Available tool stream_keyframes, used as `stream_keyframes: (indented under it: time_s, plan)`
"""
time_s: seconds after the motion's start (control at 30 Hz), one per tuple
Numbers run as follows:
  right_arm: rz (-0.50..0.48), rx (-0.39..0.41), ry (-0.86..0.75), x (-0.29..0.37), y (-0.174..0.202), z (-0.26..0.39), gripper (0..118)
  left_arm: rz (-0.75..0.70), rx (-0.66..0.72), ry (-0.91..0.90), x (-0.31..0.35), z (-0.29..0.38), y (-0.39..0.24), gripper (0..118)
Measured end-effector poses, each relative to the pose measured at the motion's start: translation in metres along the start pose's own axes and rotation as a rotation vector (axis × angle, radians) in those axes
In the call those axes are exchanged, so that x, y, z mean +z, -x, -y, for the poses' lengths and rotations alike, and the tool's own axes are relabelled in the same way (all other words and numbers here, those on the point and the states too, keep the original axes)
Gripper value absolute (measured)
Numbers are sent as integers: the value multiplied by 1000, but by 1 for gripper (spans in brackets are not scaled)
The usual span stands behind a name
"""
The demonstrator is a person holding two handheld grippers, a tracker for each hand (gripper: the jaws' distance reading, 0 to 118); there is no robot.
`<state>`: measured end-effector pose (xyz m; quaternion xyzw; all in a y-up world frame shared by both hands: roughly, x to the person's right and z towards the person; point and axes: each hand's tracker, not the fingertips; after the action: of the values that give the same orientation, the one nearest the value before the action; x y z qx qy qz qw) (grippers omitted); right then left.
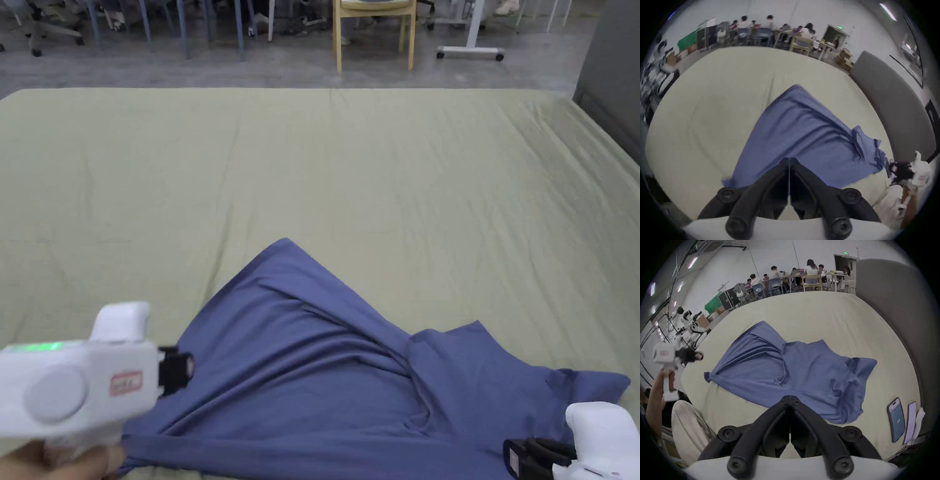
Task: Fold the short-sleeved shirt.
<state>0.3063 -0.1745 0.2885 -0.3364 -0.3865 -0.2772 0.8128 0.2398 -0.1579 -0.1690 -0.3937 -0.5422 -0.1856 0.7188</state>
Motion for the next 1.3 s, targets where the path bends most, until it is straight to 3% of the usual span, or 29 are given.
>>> stream_keyframes:
  time_s: [0.03, 0.07, 0.33, 0.47, 0.6, 0.63, 0.67, 0.7, 0.73, 0.77, 0.9, 0.93, 0.97, 1.0, 1.03, 1.07, 1.13, 1.17, 1.2, 1.27, 1.3]
  plan:
    - [-4, -2, 1, 0, 0, 1, 2, -10, -27, -20, -16, -17, -4, 107]
    - [-10, 0, 4, -1, 0, 2, 2, -25, -44, -18, -39, -34, -9, 118]
    - [-32, 40, 52, -1, -10, 14, 2, -120, 1, 108, -204, -128, -27, 118]
    - [22, -6, 65, 1, -31, 9, 2, -164, -83, 96, -256, -142, -44, 118]
    - [25, -45, 76, 0, -44, 10, 2, -81, -83, 236, -284, -122, -68, 118]
    - [29, -46, 83, -3, -46, 11, 2, -108, -112, 219, -282, -117, -75, 113]
    - [37, -44, 97, -8, -49, 13, 2, -138, -151, 140, -269, -117, -79, 95]
    - [43, -45, 108, -13, -52, 13, 2, -68, -138, 146, -262, -119, -83, 64]
    - [48, -51, 114, -17, -54, 11, 2, -31, -141, 140, -258, -120, -85, 18]
    - [52, -59, 121, -22, -56, 9, 2, -54, -179, 133, -250, -124, -88, 0]
    - [65, -24, 93, -26, -56, -10, 3, 28, -37, 105, -222, -133, -67, 0]
    - [99, -5, 79, -24, -58, -16, 24, 39, -5, 98, -216, -135, -61, 0]
    - [143, 6, 57, -21, -61, -26, 96, 38, 7, 90, -209, -138, -54, 0]
    - [200, 8, 44, -22, -67, -36, 118, 33, -6, 91, -205, -140, -55, 0]
    - [231, 13, 78, -28, -72, -44, 112, 36, -5, 89, -200, -141, -53, 0]
    - [197, 32, -12, -36, -80, -44, 115, 39, -11, 86, -196, -142, -53, 0]
    - [286, 54, 72, -65, -97, -54, 117, 20, -50, 78, -188, -142, -60, 0]
    - [311, 62, 98, -81, -105, -52, 113, 16, -63, 74, -185, -142, -63, 0]
    - [318, 78, 129, -50, -99, -66, 101, 8, -73, 67, -183, -142, -65, 0]
    - [284, 89, 284, -56, -102, -60, 86, 5, -75, 65, -180, -143, -67, 0]
    - [252, 65, 326, -58, -103, -54, 86, 3, -70, 62, -180, -143, -67, 0]
